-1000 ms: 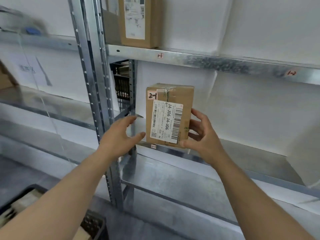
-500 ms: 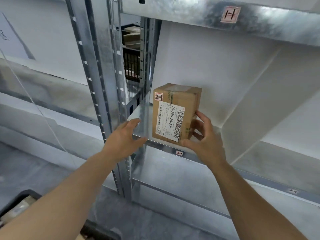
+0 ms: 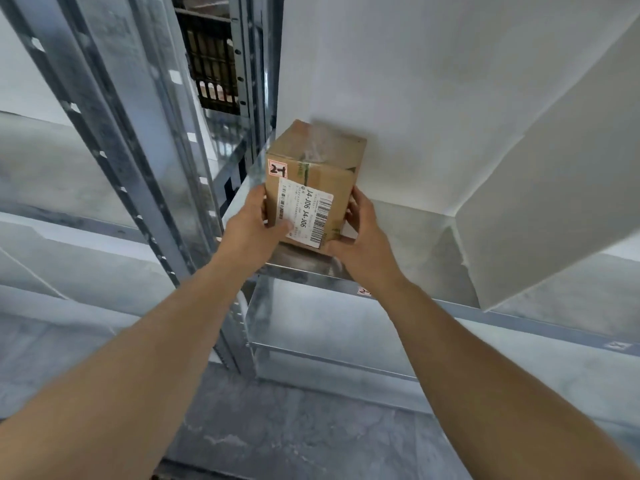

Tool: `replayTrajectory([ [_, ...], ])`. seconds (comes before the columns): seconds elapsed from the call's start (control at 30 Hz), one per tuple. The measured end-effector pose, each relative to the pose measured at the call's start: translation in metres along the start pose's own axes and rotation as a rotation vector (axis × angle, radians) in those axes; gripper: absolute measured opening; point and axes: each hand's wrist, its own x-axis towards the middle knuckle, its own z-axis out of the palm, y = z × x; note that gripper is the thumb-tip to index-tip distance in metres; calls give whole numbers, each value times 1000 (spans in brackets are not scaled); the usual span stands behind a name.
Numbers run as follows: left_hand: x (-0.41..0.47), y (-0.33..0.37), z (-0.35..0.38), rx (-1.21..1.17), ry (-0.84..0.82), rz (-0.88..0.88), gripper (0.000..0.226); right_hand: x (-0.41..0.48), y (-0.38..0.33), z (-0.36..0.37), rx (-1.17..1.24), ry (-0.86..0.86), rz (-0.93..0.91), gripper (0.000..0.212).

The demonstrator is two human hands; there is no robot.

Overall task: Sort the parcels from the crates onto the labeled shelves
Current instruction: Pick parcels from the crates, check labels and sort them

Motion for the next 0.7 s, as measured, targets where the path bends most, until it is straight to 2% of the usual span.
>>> replayTrajectory([
  [0.27,3,-11,6,23,-32,-17,52,-1,9,16,-105,62,16,86],
  [0.43,-5,-4,6,36,-69,-32,61,-9,0,11,-125,76,26,79],
  [0.57,-36,1,1,63,-45,-76,75,-31,-1,-7,-259,73,56,78],
  [0.6,-47,1,0,98,-24,-75,74,-39,-3,-11,-318,73,39,73],
  [0.7,-87,3,-4,207,20,-51,55,-64,-10,-21,-490,107,-16,55],
])
